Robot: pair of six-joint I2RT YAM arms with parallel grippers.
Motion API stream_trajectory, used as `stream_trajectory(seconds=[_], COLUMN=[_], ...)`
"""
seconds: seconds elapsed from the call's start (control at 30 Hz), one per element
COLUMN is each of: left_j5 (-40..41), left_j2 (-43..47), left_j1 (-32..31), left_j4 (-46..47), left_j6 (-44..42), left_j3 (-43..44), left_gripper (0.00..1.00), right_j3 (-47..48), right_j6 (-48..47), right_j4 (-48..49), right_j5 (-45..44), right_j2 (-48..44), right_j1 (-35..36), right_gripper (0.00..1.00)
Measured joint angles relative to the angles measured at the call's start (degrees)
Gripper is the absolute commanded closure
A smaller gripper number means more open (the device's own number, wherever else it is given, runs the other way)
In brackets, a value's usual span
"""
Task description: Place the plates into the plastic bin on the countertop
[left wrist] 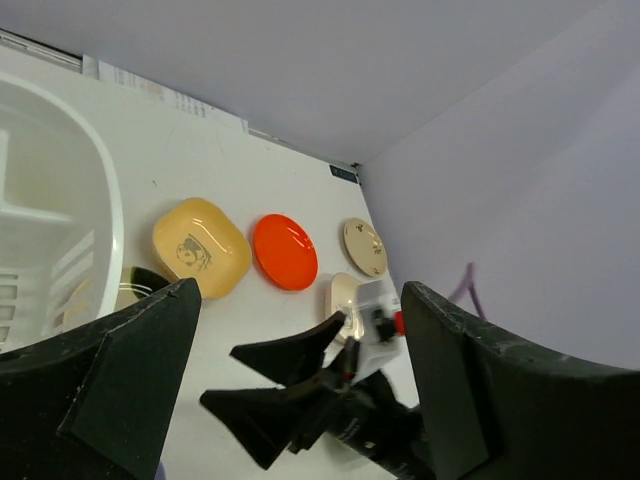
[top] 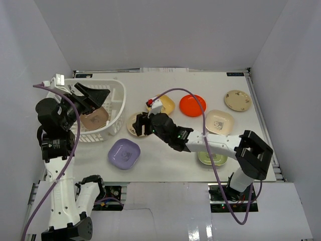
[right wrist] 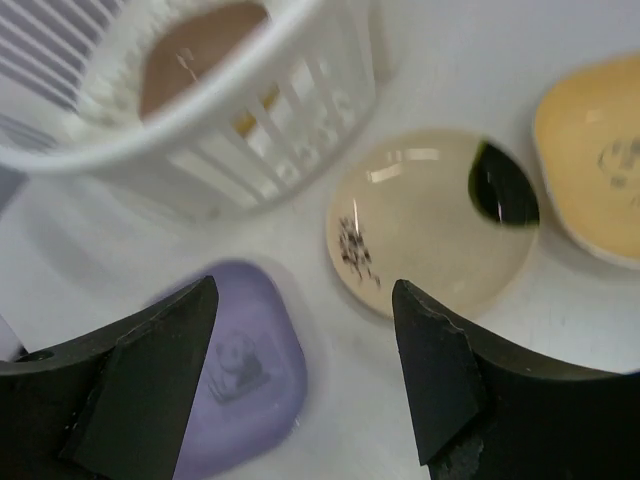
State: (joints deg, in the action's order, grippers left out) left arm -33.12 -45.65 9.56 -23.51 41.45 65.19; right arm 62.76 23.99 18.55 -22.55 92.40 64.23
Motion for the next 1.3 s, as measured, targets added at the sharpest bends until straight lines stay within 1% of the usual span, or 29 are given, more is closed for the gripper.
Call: stream_trajectory(seconds=[0.03, 0.1, 0.13, 0.23, 0.3, 0.33, 0.37, 0.4, 0.43, 0.47, 0.5, 0.53, 0.57, 0.63, 0.7, 0.77, 0.9, 1.03, 1.13, 1.17, 1.3], left_j5=[-0.42, -0.85, -1.01, -1.29, -1.25, -1.18, -0.63, 0.07, 0.42, 1.18, 1.84, 2.51, 2.99, 3.80, 3.96, 4.02, 3.96, 2.95, 3.58, 3.45, 2.49], left_j2=[0.00, 0.00, -0.15, -0.96, -2.23, -2.93, -3.48, -4.07, -4.46, -4.90, -5.20, -5.38, -5.53, -5.97, -6.58, -6.99, -7.56, -7.63, -6.40, -5.88, -5.11], left_j1=[0.00, 0.00, 0.00, -0.31, -1.05, -1.66, -2.56, -3.78, -4.74, -6.05, -7.45, -8.76, -9.90, -11.76, -12.74, -12.94, -13.07, -13.07, -14.64, -15.34, -16.61], left_j4=[0.02, 0.15, 0.17, 0.00, -0.02, 0.02, -0.04, -0.07, -0.17, -0.39, -0.46, -0.52, -0.74, -1.62, -2.45, -3.32, -6.01, -10.14, -13.60, -14.82, -17.70], left_j6=[-0.04, -0.04, -0.26, -0.48, -0.70, -0.87, -1.03, -1.25, -1.44, -1.60, -1.70, -1.88, -2.12, -2.71, -3.34, -4.09, -6.97, -12.20, -16.15, -17.18, -19.34], left_j3=[-0.35, -1.38, -2.16, -4.11, -5.09, -5.60, -6.05, -6.54, -6.80, -6.91, -6.91, -6.82, -6.54, -5.01, -2.32, 0.90, 8.00, 12.59, 10.40, 8.63, -0.22], left_gripper=[0.14, 0.19, 0.20, 0.20, 0.20, 0.20, 0.20, 0.20, 0.19, 0.19, 0.19, 0.19, 0.19, 0.18, 0.18, 0.18, 0.18, 0.22, 0.26, 0.28, 0.29], right_j3=[-1.95, -4.07, -4.35, -4.35, -4.35, -4.33, -4.26, -4.02, -3.82, -3.52, -3.10, -2.64, -2.49, -2.49, -2.80, -4.44, -8.68, -7.67, -5.57, -5.05, -3.19], right_j6=[1.70, 4.28, 5.68, 9.01, 10.73, 11.56, 12.11, 12.63, 13.09, 13.44, 13.92, 14.32, 14.34, 14.71, 14.45, 14.16, 12.28, 7.78, 4.17, 3.21, -0.66], right_j4=[-1.14, -3.32, -4.26, -5.29, -5.46, -5.46, -5.42, -5.44, -5.42, -5.55, -5.51, -5.44, -5.40, -5.31, -5.81, -6.78, -10.71, -14.51, -15.67, -15.93, -18.16], right_j5=[0.90, 3.17, 4.37, 7.82, 9.31, 9.97, 10.58, 11.30, 11.80, 12.31, 12.72, 12.92, 12.76, 12.70, 12.02, 11.02, 8.11, 4.20, 4.61, 5.01, 6.49], right_j2=[0.72, 2.86, 4.42, 8.92, 11.10, 12.07, 12.92, 13.90, 14.69, 15.43, 16.02, 16.46, 16.59, 16.33, 15.23, 12.22, 0.94, -8.72, -11.69, -11.98, -12.00], right_j1=[-0.02, 0.04, 0.15, 0.46, 0.72, 0.74, 0.79, 0.79, 0.79, 0.79, 0.79, 0.79, 0.79, 0.79, 0.79, 0.79, 0.79, -0.09, -3.69, -5.38, -12.35], right_gripper=[0.23, 0.23, 0.23, 0.27, 0.32, 0.36, 0.44, 0.48, 0.55, 0.70, 0.76, 0.86, 0.89, 0.92, 0.92, 0.92, 0.92, 0.92, 0.92, 0.92, 0.92])
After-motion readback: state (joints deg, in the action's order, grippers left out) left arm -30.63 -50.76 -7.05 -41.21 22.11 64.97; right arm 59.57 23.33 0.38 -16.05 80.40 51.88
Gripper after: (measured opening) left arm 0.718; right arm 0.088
